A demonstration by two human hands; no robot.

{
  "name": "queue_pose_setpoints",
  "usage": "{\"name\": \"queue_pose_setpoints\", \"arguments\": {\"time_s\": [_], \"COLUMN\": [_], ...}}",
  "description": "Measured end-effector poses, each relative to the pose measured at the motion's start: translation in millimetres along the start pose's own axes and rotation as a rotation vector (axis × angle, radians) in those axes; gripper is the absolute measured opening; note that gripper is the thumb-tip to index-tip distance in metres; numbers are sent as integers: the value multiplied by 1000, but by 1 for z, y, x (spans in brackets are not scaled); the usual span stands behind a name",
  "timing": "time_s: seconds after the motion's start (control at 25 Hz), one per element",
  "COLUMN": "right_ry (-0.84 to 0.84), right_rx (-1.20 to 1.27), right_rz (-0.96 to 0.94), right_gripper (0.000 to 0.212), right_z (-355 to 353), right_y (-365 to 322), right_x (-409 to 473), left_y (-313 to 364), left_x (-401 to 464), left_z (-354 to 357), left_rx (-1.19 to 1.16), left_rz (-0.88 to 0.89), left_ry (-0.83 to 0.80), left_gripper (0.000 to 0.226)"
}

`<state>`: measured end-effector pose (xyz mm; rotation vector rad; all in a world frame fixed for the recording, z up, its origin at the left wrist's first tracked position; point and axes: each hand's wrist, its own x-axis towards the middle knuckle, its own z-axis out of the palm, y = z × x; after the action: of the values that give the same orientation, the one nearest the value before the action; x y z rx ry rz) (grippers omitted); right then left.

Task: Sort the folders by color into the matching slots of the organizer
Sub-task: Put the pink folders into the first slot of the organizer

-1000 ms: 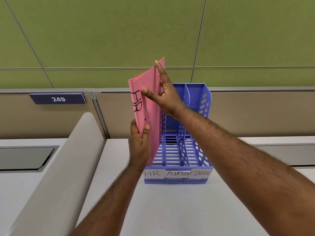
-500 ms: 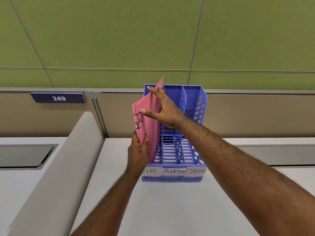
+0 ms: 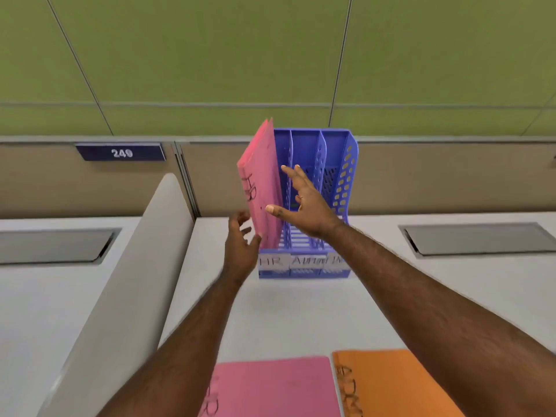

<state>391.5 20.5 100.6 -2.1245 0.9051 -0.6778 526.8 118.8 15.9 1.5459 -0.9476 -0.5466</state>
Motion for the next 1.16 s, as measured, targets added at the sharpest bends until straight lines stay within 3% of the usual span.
{"name": "queue_pose_setpoints", "arguments": {"time_s": [0.08,0.36,0.64,0.84,1.16], "right_ry": [11,56,31,28,-151], "right_rx": [-11,31,0,-25,-28], "right_rz": [65,244,349,353,389], "right_gripper": [93,87,79,72,90], "right_z": [13,62,87,100,129], "right_y": [10,47,63,62,53], "right_x": [-40,-185,-283,-334,-418], "left_y": [-5,-32,-55,-63,-64], "left_x": [-20,-117,-215,-277,-361], "left_z": [-13,-46,-74,-99,-106], "left_rx": [31,92,146,210,375], "left_rz": [-79,-12,-152,-272,-479], "left_ry": [4,-57,-128,-29,-30], "left_gripper": [58,61,63,64,80]}}
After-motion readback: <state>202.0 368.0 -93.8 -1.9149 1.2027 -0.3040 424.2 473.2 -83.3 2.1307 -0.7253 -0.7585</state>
